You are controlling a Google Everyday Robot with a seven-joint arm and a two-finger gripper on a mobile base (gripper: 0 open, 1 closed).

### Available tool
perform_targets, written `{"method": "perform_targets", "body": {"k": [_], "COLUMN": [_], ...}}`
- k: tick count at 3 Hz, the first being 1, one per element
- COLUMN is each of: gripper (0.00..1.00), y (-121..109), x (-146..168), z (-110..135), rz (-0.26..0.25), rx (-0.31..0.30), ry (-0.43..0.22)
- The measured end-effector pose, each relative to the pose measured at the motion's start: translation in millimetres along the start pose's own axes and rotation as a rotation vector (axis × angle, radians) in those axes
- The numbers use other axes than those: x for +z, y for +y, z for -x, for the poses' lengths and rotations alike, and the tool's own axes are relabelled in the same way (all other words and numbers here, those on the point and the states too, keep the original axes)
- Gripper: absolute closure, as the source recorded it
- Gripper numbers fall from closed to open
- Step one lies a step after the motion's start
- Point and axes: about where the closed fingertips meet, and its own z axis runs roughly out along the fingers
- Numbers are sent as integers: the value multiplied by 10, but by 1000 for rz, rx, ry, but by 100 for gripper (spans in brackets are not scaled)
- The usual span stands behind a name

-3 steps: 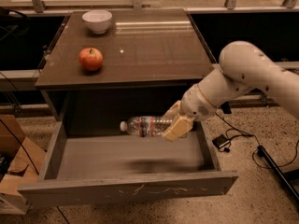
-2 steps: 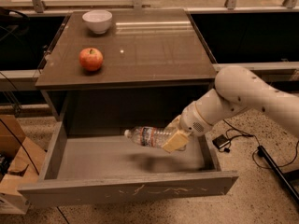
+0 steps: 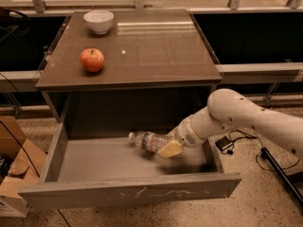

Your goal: Place water bottle into top drawer

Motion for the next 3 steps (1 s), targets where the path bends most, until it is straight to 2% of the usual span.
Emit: {"method": "perform_targets", "body": {"k": [2,3], "gripper": [12,0], "y": [-26,-26], "x": [6,6], "z": [21,21], "rz": [-11,-11], "rx": [2,2], "ry": [-8,-8]}}
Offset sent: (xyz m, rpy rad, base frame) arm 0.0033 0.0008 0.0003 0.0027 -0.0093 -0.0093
